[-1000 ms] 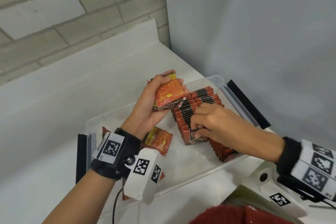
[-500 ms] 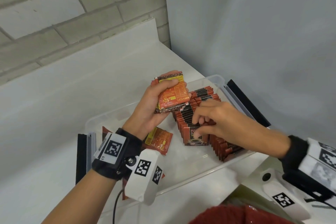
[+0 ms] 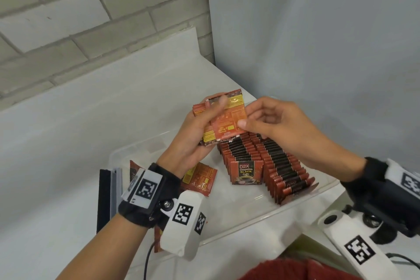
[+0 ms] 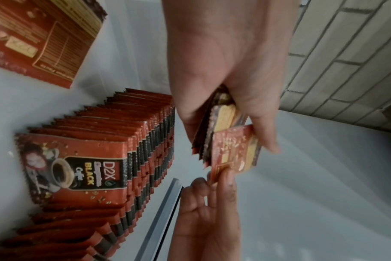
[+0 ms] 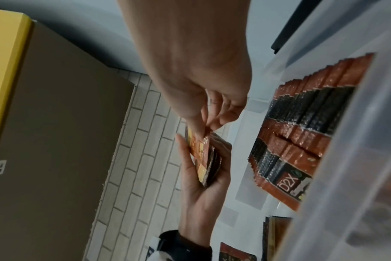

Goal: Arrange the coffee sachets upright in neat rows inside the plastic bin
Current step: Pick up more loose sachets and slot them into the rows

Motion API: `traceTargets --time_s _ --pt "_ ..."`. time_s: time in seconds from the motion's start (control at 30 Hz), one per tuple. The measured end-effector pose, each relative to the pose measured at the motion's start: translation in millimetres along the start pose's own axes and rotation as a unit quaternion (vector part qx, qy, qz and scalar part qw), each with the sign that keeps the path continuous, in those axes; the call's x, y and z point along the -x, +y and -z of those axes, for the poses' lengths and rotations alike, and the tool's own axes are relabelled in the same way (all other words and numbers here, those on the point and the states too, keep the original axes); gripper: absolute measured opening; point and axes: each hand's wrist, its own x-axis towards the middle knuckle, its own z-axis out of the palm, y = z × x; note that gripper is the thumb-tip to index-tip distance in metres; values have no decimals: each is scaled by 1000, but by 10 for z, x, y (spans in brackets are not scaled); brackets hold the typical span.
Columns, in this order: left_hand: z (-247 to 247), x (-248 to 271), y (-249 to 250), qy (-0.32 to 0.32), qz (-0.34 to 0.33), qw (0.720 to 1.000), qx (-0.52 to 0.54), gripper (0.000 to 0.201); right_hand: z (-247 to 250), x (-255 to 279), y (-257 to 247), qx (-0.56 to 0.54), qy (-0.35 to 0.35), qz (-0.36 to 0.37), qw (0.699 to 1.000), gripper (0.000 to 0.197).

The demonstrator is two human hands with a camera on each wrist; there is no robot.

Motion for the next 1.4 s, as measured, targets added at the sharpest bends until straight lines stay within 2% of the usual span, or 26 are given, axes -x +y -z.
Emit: traceTargets --time_s 0.13,0.23,0.43,0.57,0.6,0.7,0.87,0.93,1.03,1.13,1.23,1.3,1.4 --pt "-18 19 20 -12 24 1000 -13 69 54 39 -128 -83 35 25 996 14" --pt "-24 1 17 -12 32 999 -2 77 92 60 -188 -113 67 59 990 12" --pt "-16 -16 11 -15 35 999 37 60 85 62 -111 -5 92 121 988 13" --pt "-15 -9 5 -36 29 998 52 18 47 65 -70 15 79 137 987 18" --pt "-2 -13 5 -35 26 998 54 18 43 67 -70 15 77 138 987 19" --pt "27 -32 -5 -24 21 999 33 41 53 70 -92 20 61 120 991 23" --pt "40 -38 -11 -24 2 999 23 54 102 69 -161 -85 26 7 996 18" --pt "37 -42 -5 -30 0 999 26 48 104 63 -182 -122 17 -6 992 20" --pt "26 -35 -3 -45 -9 999 25 46 99 57 -202 -99 -7 -22 995 36" --pt "20 -25 -7 -52 -15 998 20 44 94 47 -211 -76 -14 -28 997 22" --pt "7 -24 11 -40 -15 998 50 28 116 39 -198 -59 -17 -29 998 10" --pt "5 -26 27 -22 -17 997 69 20 145 54 -192 -52 -30 -31 998 10" --pt "4 -21 47 1 -30 996 89 19 162 116 -171 -16 -71 -26 997 14"
